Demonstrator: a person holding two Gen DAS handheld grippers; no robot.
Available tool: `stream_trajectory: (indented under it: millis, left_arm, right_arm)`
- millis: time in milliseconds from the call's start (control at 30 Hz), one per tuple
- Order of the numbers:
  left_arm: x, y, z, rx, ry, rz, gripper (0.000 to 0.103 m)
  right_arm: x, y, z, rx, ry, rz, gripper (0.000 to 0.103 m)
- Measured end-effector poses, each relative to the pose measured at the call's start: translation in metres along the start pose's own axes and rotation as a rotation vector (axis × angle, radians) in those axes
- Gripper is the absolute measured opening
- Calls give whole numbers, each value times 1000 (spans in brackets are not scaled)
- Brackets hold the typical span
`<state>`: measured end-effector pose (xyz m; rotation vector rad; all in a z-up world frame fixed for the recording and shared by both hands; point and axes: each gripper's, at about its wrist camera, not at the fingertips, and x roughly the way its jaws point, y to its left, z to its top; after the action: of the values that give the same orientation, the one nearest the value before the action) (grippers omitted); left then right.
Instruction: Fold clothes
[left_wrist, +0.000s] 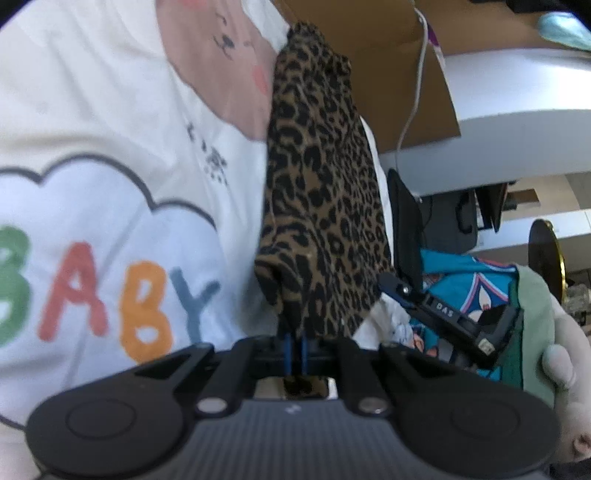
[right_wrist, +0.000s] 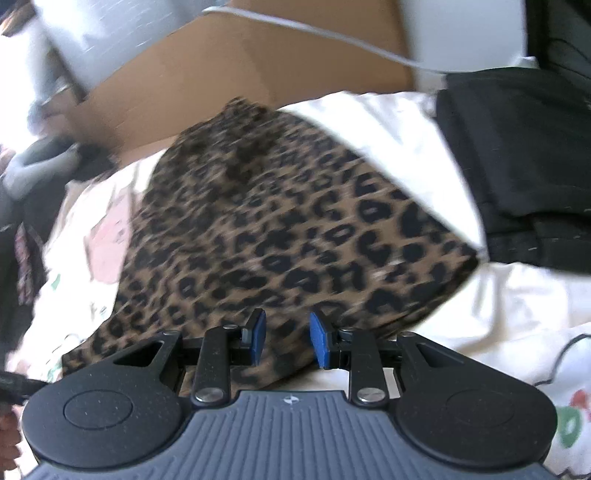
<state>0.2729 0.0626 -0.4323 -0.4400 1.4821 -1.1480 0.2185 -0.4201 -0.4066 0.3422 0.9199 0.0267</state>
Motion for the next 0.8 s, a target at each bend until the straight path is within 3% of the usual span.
stream_trajectory:
  millis: [300, 800]
  left_arm:
    - [3, 2, -1, -16, -7, 16, 5]
    - [14, -1, 0, -26, 9, 36, 6]
  right_arm:
    - [0, -70, 10, 183, -59, -141, 34]
    - [14, -89, 14, 179, -40, -101, 37]
